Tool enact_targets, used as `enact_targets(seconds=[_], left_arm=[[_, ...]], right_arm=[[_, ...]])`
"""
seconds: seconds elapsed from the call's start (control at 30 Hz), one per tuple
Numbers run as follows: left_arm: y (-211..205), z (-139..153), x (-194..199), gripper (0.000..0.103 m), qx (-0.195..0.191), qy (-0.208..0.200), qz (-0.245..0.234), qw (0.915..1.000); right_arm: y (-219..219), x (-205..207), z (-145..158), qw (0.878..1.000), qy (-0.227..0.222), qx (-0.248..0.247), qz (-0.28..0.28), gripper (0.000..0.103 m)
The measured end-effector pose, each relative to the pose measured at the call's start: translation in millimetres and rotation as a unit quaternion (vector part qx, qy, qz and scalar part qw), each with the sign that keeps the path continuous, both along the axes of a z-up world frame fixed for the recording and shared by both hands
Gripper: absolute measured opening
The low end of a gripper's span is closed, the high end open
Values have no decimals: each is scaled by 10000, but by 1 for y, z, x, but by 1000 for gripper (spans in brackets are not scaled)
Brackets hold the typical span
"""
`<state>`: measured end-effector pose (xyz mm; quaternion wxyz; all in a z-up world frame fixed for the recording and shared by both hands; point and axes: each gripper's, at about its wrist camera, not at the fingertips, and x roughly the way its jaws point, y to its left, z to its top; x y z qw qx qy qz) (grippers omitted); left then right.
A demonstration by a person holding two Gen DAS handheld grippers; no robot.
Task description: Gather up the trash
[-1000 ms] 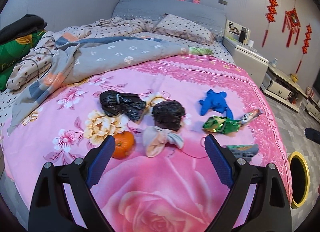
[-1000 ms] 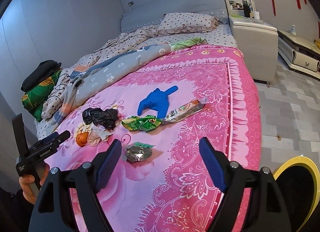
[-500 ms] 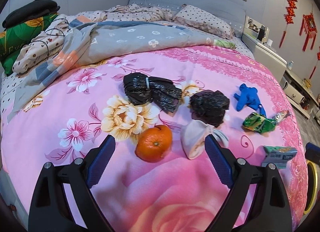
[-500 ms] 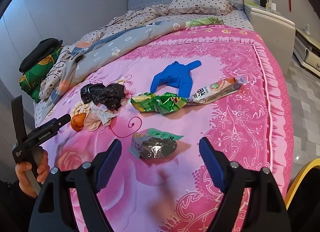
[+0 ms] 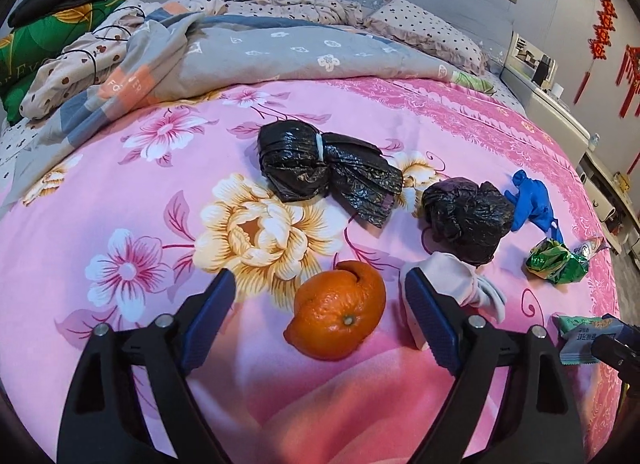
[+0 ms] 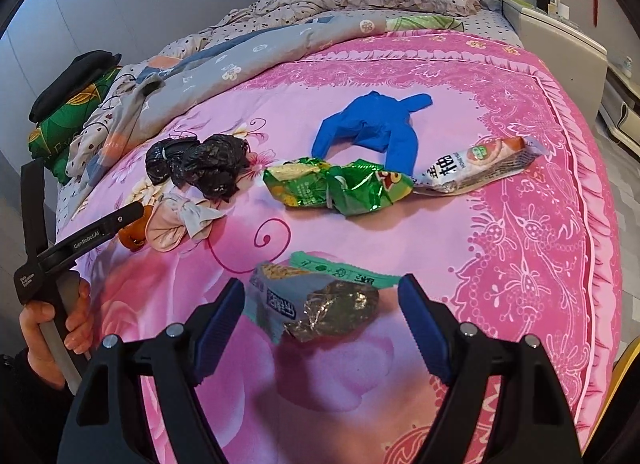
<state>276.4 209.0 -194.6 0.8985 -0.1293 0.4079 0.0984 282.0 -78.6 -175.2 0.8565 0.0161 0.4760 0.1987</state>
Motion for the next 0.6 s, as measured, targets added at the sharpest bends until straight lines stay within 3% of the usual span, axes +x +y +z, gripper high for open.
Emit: enact_targets(seconds=[0.27,0.6], left_arm=[[-5,-16,8,46,-242,90,-143,9996],[-8,-19,7,36,-287,-6,-160,9995]], right_arm=[[11,6,-11,10000,22,-4,81,69],[21,11,-18,9997,92,-63,238,47]])
